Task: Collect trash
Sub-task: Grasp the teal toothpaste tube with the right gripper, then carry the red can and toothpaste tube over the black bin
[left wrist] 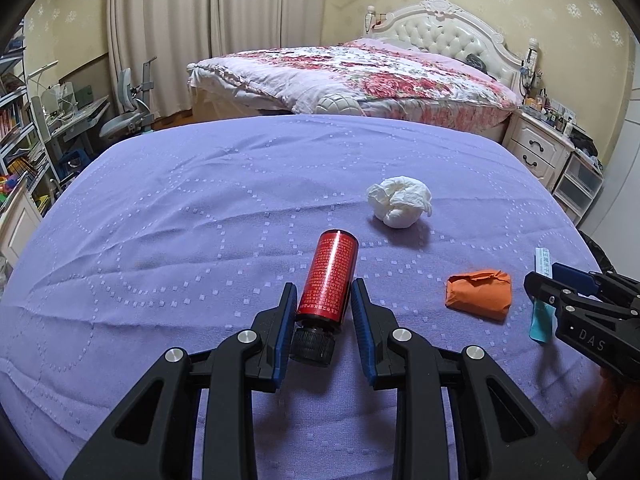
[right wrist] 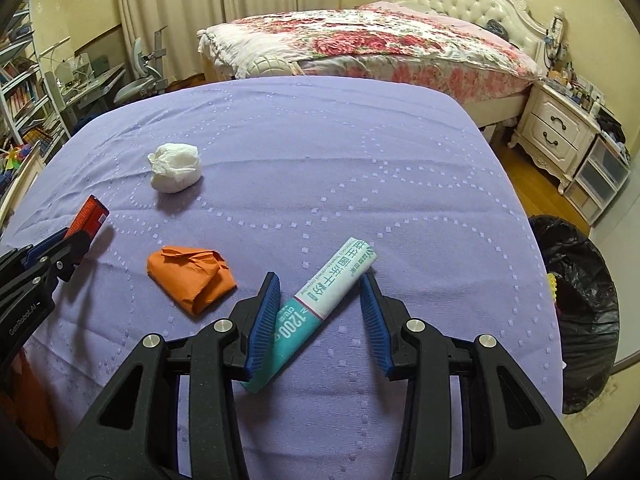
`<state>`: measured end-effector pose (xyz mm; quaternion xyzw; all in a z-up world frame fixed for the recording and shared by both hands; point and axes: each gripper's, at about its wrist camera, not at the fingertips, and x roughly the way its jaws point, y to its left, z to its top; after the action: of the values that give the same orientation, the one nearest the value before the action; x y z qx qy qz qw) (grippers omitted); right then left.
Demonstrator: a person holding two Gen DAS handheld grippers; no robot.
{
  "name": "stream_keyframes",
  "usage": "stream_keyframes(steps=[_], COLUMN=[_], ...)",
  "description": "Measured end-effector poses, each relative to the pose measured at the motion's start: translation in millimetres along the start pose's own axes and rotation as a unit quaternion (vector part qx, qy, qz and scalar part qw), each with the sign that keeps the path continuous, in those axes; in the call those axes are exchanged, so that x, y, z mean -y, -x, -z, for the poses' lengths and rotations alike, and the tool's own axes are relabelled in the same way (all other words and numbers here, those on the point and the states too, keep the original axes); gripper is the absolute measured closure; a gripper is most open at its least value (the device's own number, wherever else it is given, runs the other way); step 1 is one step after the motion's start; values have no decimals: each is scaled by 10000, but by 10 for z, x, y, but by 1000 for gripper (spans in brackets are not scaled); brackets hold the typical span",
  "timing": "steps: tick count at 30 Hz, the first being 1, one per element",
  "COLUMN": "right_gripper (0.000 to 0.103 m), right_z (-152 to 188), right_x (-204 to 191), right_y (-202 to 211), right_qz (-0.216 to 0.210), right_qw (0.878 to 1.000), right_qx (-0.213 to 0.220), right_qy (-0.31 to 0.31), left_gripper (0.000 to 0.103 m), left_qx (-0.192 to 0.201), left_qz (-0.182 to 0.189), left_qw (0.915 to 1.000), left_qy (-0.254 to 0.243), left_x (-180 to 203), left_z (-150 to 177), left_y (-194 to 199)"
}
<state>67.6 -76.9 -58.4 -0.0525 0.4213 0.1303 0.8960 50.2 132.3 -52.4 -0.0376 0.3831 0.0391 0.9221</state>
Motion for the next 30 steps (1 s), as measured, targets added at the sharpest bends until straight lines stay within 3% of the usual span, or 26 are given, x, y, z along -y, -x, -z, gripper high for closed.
stream_keyframes(steps=[11, 16, 30], right_gripper=[62, 74, 86], right_z=[31, 20, 61], right_x=[22, -103, -116], right_y=[56, 14, 37], right_qz=[89, -59, -29], right_qw=[9999, 9999, 9997], right_qx=[-45, -51, 8], right_qy=[-99, 143, 247], left_gripper=[74, 74, 74], left_qx=[11, 7, 49], left_qz=[-30, -16, 1], left_qw=[9999, 10000, 9999], left_qy=[114, 85, 104], left_x=[-88, -83, -74], left_z=[23, 27, 38], left_y=[19, 17, 35])
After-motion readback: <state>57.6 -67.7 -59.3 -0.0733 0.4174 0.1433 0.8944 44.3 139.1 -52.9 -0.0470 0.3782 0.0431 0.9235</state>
